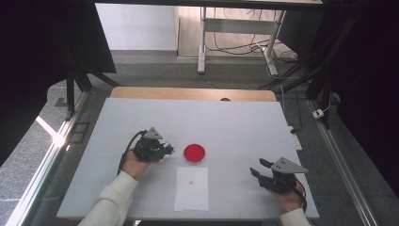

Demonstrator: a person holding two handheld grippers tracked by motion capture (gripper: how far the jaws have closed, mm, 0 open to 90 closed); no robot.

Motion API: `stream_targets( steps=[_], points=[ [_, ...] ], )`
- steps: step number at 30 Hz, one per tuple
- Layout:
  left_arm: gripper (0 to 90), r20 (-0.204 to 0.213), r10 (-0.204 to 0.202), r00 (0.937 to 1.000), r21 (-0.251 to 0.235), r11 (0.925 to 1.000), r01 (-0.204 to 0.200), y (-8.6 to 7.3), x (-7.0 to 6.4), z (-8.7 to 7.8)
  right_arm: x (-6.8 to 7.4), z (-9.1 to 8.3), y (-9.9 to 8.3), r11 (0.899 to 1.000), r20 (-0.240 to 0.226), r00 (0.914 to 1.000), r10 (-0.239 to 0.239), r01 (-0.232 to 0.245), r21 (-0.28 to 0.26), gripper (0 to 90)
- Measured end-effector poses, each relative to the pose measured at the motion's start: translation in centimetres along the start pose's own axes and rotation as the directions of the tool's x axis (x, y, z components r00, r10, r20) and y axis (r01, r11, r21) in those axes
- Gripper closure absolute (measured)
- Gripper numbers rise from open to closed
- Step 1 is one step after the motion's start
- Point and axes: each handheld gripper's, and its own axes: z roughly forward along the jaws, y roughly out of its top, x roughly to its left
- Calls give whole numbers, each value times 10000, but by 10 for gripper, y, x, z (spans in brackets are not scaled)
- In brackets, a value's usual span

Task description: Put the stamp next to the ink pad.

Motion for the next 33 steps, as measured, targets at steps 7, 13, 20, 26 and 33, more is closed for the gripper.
stream_targets(
  steps=[7, 13, 20, 26, 33],
  points=[
    [751, -180, 314, 9993, 700, 9971, -300, 2, -1, 19, 0, 2, 0, 9999, 54, 10000, -8, 7, 123, 452],
    [750, -160, 258, 9995, 947, 9952, -241, 2, 0, 28, 0, 2, -1, 9998, 109, 9999, -4, 2, 186, 449],
    [746, -175, 327, 9993, 981, 9947, -309, 2, 0, 31, 0, 3, -1, 9998, 155, 9999, 21, -24, 219, 448],
    [676, -252, 377, 9990, 897, 9953, -353, 3, -2, 31, 0, 2, -1, 9998, 145, 9999, 13, -16, 192, 447],
    [340, -542, 376, 9978, 319, 9988, -359, 0, -8, 15, 0, 2, -1, 9998, 132, 9999, 23, -25, 202, 445]
  ],
)
